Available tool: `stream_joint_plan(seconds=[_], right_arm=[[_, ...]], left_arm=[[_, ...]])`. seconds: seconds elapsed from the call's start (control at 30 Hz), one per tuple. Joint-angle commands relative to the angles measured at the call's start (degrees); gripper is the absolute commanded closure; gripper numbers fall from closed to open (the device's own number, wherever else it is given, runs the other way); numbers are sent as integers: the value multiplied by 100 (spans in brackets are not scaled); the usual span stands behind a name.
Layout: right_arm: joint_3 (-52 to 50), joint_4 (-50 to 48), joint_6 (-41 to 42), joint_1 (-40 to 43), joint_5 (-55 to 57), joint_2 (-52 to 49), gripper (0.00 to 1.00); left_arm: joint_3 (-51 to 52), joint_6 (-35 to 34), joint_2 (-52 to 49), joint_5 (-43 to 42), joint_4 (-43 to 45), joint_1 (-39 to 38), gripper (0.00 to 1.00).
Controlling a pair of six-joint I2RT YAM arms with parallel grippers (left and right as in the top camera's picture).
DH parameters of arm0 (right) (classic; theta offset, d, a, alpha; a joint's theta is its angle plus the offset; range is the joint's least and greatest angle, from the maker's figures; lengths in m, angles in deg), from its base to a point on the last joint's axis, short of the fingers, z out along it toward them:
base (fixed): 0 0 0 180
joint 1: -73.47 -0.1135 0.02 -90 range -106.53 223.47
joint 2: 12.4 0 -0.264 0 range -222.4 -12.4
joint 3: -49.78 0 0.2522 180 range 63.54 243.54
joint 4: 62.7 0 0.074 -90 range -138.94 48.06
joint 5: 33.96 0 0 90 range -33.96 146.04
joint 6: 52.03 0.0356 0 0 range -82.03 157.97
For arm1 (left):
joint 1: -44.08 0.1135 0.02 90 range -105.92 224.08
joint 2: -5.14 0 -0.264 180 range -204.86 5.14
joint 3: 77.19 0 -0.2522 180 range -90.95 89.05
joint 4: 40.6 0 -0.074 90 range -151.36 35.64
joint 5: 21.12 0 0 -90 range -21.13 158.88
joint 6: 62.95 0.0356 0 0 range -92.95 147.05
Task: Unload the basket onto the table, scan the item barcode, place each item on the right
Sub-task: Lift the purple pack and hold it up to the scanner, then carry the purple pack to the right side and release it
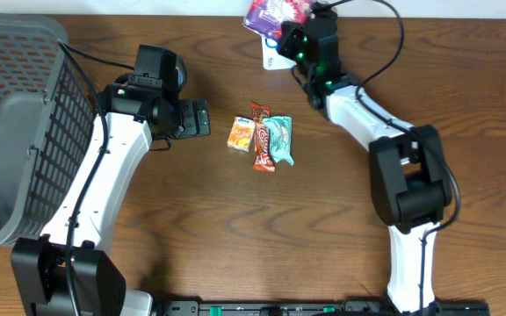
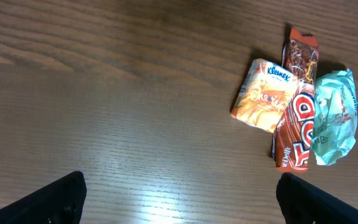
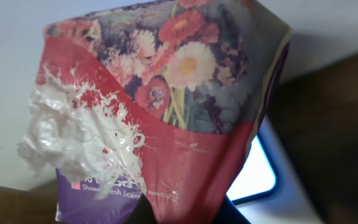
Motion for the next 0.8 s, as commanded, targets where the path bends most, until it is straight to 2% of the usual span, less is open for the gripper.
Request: stream_joint_plan(seconds=[0.0,0.2,0.43,0.57,0.7,0.73,0.77], right_arm=[[146,509,-271,374,184,568,99],[146,2389,-334,1156,772,1139,99],[131,4024,-603,2485,704,1270,99],[85,4555,-243,3220,658,1211,99],[52,4728,-225,3805,505,1121,99],[52,4811,-225,3934,505,1099,92],[52,4878,-225,4044,507,1073,78]], left_arm=[[22,31,48,94,-15,9,2],[22,31,48,94,-15,9,2],[22,31,48,94,-15,9,2],[22,31,48,94,-15,9,2],[22,31,48,94,-15,9,2],[22,31,48,94,-15,9,2],[22,31,48,94,-15,9,2]])
